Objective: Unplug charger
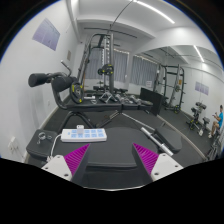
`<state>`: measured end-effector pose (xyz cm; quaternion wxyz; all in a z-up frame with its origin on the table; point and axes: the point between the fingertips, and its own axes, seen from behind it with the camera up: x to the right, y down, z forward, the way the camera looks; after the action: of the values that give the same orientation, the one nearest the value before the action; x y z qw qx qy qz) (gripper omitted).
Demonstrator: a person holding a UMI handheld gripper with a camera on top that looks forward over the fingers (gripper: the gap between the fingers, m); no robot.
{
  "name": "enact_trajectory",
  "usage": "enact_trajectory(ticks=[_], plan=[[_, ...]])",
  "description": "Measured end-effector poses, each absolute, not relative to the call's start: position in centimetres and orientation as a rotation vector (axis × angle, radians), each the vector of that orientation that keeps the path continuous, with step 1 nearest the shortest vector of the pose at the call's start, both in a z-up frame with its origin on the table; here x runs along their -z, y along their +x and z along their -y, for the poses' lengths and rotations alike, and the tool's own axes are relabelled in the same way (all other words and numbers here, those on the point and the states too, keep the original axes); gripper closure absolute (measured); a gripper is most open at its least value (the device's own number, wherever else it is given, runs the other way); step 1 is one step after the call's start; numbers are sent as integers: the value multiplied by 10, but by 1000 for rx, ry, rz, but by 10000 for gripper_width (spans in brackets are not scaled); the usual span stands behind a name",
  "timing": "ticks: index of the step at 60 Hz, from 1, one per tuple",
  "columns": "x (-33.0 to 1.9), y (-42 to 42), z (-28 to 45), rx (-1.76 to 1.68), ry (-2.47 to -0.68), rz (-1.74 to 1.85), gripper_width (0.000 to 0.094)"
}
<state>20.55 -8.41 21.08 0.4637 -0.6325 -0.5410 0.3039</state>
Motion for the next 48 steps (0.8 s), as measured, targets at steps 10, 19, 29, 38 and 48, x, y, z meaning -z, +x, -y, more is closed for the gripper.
enact_trajectory(ticks=[10, 19, 29, 38, 48], plan=[[-189, 156, 126, -788, -1538, 1376, 80], [-171, 129, 151, -837, -1508, 1444, 81], [-141, 83, 177, -894, -1480, 1503, 80], [-114, 39, 187, -937, -1466, 1524, 81], [-86, -14, 192, -957, -1458, 1527, 80]])
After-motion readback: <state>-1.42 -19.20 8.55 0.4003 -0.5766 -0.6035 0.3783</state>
